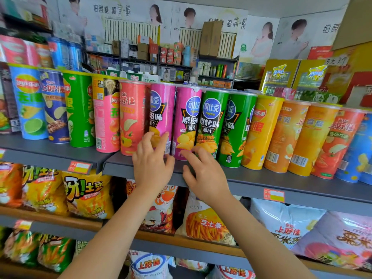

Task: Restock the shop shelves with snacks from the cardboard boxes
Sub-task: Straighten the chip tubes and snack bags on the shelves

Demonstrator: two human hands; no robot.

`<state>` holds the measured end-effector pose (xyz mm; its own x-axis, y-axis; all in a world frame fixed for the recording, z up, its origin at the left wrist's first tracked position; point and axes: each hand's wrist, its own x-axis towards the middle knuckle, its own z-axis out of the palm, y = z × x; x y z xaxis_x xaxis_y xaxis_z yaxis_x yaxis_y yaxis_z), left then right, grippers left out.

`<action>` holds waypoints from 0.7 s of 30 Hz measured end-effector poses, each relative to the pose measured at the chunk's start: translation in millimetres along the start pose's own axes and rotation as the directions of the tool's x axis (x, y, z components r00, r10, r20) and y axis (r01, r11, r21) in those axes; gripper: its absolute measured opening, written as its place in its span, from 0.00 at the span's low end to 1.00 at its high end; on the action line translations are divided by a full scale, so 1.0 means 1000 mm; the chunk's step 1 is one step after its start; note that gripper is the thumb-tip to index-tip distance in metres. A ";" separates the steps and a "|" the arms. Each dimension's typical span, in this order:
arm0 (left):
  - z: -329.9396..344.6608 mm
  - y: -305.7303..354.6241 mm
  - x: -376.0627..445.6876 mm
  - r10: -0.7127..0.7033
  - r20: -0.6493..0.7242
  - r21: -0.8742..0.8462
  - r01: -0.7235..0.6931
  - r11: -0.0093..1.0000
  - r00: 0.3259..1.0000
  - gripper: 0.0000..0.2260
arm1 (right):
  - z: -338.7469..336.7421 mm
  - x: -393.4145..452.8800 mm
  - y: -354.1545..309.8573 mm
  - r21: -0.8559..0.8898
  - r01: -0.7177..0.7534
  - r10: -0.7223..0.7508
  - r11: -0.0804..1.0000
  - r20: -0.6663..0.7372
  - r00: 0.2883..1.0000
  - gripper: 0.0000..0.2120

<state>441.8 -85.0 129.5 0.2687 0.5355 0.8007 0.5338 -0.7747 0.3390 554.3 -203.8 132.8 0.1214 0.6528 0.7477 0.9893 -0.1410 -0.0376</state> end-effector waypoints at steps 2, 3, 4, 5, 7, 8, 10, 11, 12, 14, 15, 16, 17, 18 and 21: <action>0.000 0.000 0.001 -0.004 0.026 0.022 0.003 1.000 1.000 0.28 | 0.004 0.002 -0.007 -0.040 -0.026 0.027 0.999 0.040 0.999 0.22; 0.000 0.001 0.001 -0.012 0.038 0.027 0.011 1.000 0.999 0.28 | 0.005 0.003 -0.009 -0.069 -0.046 0.050 0.997 0.058 0.997 0.24; 0.000 0.001 0.001 -0.023 0.051 0.030 0.021 0.999 0.998 0.29 | 0.006 0.004 -0.010 -0.097 -0.061 0.068 0.993 0.074 0.995 0.25; 0.001 0.001 0.001 -0.033 0.064 0.030 0.031 0.999 0.997 0.29 | 0.006 0.004 -0.011 -0.122 -0.070 0.080 0.990 0.087 0.993 0.26; 0.001 0.001 0.001 -0.042 0.082 0.026 0.040 0.999 0.996 0.29 | 0.007 0.004 -0.011 -0.160 -0.077 0.093 0.984 0.100 0.991 0.27; 0.000 0.001 0.001 -0.040 0.082 0.013 0.039 0.999 0.996 0.29 | 0.007 0.004 -0.012 -0.173 -0.080 0.098 0.982 0.098 0.990 0.26; -0.001 -0.001 -0.001 -0.024 0.058 -0.048 0.027 0.998 0.998 0.27 | 0.008 0.002 -0.012 -0.194 -0.077 0.093 0.978 0.071 0.993 0.24; -0.002 -0.003 -0.004 -0.017 0.037 -0.089 0.020 0.996 0.999 0.25 | 0.009 0.001 -0.012 -0.201 -0.073 0.085 0.977 0.050 0.995 0.23; -0.004 -0.006 -0.009 -0.014 0.011 -0.121 0.015 0.993 1.000 0.22 | 0.010 0.000 -0.012 -0.203 -0.071 0.078 0.977 0.024 0.997 0.21; -0.010 -0.015 -0.023 0.008 -0.060 -0.116 -0.015 0.993 0.998 0.16 | 0.010 -0.002 -0.012 -0.198 -0.074 0.067 0.977 -0.037 0.997 0.19; -0.014 -0.019 -0.031 0.034 -0.089 -0.087 -0.042 0.995 0.995 0.14 | 0.009 -0.002 -0.013 -0.197 -0.070 0.059 0.978 -0.060 0.996 0.18; -0.019 -0.024 -0.039 0.065 -0.101 -0.055 -0.070 0.996 0.993 0.14 | 0.009 -0.003 -0.013 -0.197 -0.062 0.049 0.978 -0.071 0.996 0.17; -0.024 -0.027 -0.047 0.094 -0.092 -0.028 -0.097 0.995 0.991 0.14 | 0.008 -0.004 -0.014 -0.198 -0.048 0.034 0.979 -0.075 0.997 0.16; -0.028 -0.030 -0.052 0.122 -0.065 -0.004 -0.123 0.992 0.990 0.15 | 0.008 -0.004 -0.014 -0.199 -0.030 0.015 0.980 -0.080 0.997 0.15; -0.038 -0.034 -0.063 0.173 0.102 0.064 -0.180 0.982 0.980 0.23 | 0.008 -0.005 -0.014 -0.179 -0.012 -0.008 0.984 -0.110 0.994 0.14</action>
<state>376.6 -105.4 86.0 0.4373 0.4253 0.7924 0.5270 -0.8352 0.1574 540.9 -198.8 124.2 0.1034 0.5680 0.8165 0.9573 -0.2795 0.0732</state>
